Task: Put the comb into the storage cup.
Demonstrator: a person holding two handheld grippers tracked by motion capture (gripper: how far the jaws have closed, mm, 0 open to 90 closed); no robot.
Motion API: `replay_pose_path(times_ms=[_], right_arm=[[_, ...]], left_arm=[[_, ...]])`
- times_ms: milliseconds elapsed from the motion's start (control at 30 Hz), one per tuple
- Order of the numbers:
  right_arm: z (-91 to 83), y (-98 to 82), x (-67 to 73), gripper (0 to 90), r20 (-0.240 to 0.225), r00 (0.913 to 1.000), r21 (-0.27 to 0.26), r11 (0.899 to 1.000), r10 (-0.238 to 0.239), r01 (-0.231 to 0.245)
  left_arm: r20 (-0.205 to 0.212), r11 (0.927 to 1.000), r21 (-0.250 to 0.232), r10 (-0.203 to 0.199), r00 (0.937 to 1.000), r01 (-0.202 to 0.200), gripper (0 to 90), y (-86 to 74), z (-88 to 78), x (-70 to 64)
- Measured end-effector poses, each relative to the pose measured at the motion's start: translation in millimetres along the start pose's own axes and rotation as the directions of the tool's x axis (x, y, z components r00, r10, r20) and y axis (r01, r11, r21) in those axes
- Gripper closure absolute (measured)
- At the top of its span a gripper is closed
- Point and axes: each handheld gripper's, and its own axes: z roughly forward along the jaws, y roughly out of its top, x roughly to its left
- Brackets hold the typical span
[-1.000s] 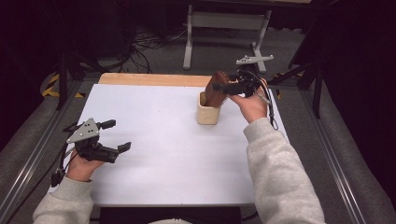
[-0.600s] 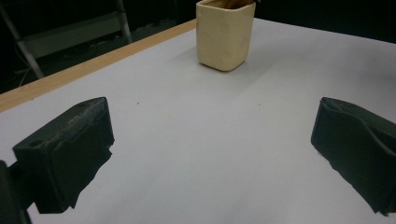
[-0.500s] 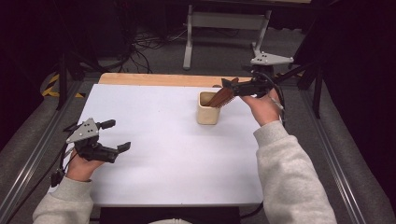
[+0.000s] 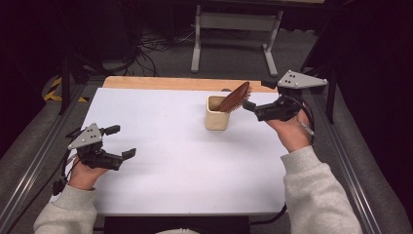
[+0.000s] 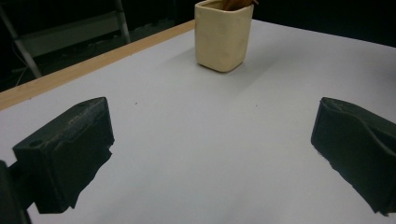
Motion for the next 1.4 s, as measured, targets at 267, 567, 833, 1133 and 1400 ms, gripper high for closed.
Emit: replay_pose_path(times_ms=[267,567,833,1133,1400], right_arm=[[-18.8,-24.1,14.1,1.8,-0.044,0.999,-0.001,1.0,-0.006,0.006],[-26.5,-60.1,26.5,1.7,-0.068,0.9977,0.03,0.999,-0.011,0.013],[-25.3,-94.2,33.5,1.6,-0.088,0.9959,0.029,0.999,0.021,-0.019],[-20.2,-128.8,38.4,0.6,-0.116,0.9921,0.063,0.997,0.048,-0.041],[-13.6,-158.6,41.9,0.1,-0.139,0.9882,0.061,0.997,0.065,-0.058]], left_arm=[[0.005,0.9999,0.013,-0.002,1.0,0.002,0.3,-1.5,-1.1,-2.9],[0.004,1.0,0.005,0.001,1.0,-0.001,0.3,-5.1,-2.6,-7.4],[0.011,1.0,0.006,0.005,0.9999,-0.005,0.3,-8.0,-2.4,-11.4],[0.016,0.9999,-0.01,-0.001,0.9999,0.001,0.3,-11.2,-4.6,-11.7],[0.015,0.9995,-0.03,-0.007,0.9999,0.007,0.3,-12.4,-5.6,-12.0]])
